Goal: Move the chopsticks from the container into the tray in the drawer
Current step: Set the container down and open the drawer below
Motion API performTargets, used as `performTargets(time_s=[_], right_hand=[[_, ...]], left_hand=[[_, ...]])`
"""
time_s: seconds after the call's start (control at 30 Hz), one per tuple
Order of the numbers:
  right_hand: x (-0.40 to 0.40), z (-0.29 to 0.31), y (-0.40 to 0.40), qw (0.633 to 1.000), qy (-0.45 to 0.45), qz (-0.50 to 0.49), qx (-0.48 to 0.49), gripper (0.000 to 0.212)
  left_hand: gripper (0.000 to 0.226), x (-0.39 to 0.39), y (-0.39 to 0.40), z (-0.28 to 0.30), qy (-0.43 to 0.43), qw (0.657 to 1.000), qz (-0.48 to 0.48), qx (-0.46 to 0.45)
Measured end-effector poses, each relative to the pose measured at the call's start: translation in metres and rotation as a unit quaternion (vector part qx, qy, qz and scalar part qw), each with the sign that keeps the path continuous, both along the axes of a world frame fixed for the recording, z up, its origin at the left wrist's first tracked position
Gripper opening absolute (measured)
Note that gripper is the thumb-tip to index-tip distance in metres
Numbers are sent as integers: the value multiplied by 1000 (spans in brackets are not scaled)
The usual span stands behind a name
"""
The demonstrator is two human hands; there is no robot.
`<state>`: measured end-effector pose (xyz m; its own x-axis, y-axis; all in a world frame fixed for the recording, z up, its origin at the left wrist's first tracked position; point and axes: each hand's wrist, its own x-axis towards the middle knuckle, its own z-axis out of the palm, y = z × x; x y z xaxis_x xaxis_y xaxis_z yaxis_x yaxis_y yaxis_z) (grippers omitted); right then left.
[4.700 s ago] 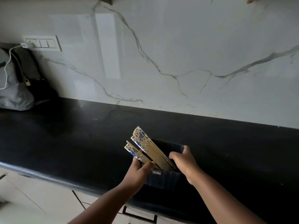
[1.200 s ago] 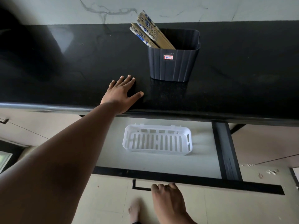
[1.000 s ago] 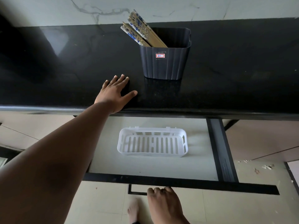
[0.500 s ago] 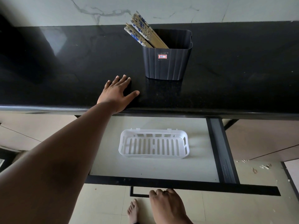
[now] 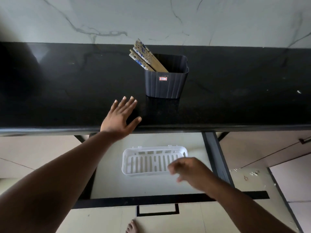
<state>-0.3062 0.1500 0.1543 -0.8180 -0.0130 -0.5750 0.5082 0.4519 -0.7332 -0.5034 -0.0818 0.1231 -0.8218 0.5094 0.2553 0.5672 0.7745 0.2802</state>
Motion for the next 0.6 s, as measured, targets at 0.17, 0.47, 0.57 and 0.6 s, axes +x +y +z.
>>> performTargets(time_s=[0.17, 0.47, 0.57, 0.6], right_hand=[[-34, -36, 25, 975, -11, -91, 200, 48], [-54, -69, 20, 975, -87, -109, 176, 61], [-50, -70, 16, 976, -81, -103, 173, 59], [-49, -70, 15, 976, -82, -102, 175, 59]], left_hand=[[68, 69, -15, -30, -16, 992, -116, -52], [71, 108, -25, -70, -254, 960, 2, 121], [75, 108, -19, -75, -377, 893, 114, 219], [71, 105, -18, -76, -425, 857, 147, 252]])
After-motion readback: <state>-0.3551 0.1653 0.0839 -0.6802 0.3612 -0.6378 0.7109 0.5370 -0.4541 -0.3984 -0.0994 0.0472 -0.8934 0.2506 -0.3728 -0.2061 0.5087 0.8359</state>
